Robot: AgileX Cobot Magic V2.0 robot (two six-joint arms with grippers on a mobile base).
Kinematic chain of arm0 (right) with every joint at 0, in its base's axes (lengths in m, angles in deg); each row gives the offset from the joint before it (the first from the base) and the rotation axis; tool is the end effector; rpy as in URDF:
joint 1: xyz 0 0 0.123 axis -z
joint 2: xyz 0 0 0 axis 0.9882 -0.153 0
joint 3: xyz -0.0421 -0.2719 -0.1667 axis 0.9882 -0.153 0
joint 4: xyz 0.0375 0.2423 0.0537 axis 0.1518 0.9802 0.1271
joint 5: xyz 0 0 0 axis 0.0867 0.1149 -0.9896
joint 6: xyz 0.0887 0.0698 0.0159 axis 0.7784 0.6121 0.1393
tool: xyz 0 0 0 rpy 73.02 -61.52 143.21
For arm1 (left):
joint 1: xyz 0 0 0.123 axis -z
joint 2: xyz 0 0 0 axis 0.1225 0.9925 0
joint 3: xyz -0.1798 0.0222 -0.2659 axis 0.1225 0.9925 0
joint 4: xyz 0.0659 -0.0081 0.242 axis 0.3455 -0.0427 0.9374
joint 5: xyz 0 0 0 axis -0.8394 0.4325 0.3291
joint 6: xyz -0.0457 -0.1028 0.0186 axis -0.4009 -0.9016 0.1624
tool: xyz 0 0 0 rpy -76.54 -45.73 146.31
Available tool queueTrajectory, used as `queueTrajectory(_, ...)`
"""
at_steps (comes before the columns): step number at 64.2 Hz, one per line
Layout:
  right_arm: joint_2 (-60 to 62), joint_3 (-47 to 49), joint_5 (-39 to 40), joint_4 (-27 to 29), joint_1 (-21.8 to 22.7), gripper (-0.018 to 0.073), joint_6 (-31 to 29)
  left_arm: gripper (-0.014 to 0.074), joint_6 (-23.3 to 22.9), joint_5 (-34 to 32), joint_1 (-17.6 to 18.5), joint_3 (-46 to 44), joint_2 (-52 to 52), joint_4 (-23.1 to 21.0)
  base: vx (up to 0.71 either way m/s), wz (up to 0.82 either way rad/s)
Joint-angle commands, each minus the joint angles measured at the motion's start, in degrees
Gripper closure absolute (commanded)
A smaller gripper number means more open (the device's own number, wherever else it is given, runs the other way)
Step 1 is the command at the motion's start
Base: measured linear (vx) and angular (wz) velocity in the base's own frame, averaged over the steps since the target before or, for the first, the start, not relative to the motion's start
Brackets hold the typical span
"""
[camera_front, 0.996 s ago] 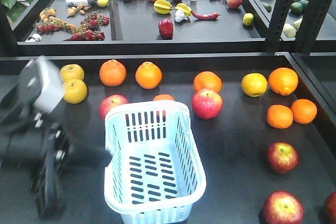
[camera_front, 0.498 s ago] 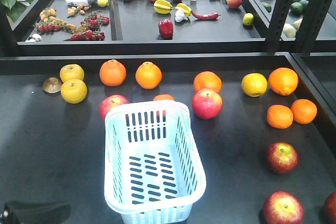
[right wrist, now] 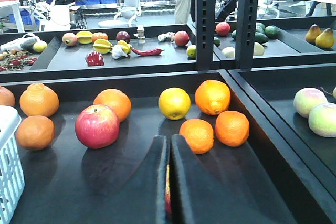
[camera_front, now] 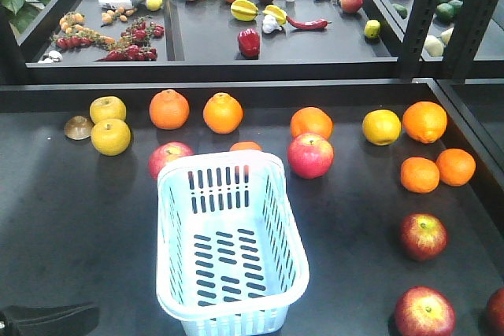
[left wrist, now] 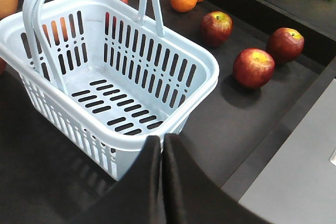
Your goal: Pick three apples into basket with both arms
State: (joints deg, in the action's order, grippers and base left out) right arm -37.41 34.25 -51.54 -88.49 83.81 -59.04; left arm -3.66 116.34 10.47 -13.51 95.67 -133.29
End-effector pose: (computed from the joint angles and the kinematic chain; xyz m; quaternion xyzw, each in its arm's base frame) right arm 0.0415 -0.0026 0.1883 0.0130 0.7358 -0.0234 0.6767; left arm 0.0742 -0.0753 0.2499 0.2435 0.8039 -0.2638 0.4742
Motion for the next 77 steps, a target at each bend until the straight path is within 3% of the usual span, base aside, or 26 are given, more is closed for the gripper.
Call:
queueTrajectory(1,0.66,-0.77,5.14,0.0,0.28,0.0564,-0.16,0.0604,-0.32,-1.19,0.18,-1.39,0.22,-2.81,0.0,0.0)
queueTrajectory(4,0.66,-0.77,7.12,2.39,0.28,0.0564,2.0,0.0604,-0.32,-0.65,0.18,-1.39,0.22,-2.81,0.0,0.0)
queueTrajectory(17,0.66,-0.77,15.77,26.57,0.28,0.0564,20.65,0.0604,-0.32,0.45,0.18,-1.39,0.22,-2.81,0.0,0.0)
queueTrajectory(23,0.66,-0.77,17.08,33.61,0.28,0.0564,23.63,0.0604,-0.32,0.31,0.18,-1.39,0.22,-2.81,0.0,0.0)
queueTrajectory(34,0.66,-0.35,21.44,42.83,0.28,0.0564,23.85,0.0603,-0.32,0.26,0.18,-1.39,0.22,-2.81,0.0,0.0)
queueTrajectory(39,0.66,2.78,20.83,40.39,0.28,0.0564,21.84,0.0603,-0.32,0.26,0.18,-1.39,0.22,-2.81,0.0,0.0)
queueTrajectory(47,-0.6,12.83,13.49,28.06,0.28,0.0564,15.19,0.0603,-0.32,0.26,0.18,-1.39,0.22,-2.81,0.0,0.0)
queueTrajectory(57,-10.85,29.54,-4.56,15.47,0.28,0.0564,6.64,0.0603,-0.32,0.11,0.18,-1.39,0.22,-2.81,0.0,0.0)
queueTrajectory(65,-21.11,39.71,-18.6,9.37,0.28,0.055,0.6,0.0603,-0.32,0.11,0.18,-1.39,0.22,-2.81,0.0,0.0)
queueTrajectory(73,-30.88,45.0,-28.71,7.1,0.28,0.0459,-5.57,0.0603,-0.32,0.11,0.18,-1.39,0.22,-2.81,0.0,0.0)
queueTrajectory(77,-35.02,45.83,-30.62,7.21,0.28,0.0344,-8.5,0.0603,-0.32,0.11,0.18,-1.39,0.22,-2.81,0.0,0.0)
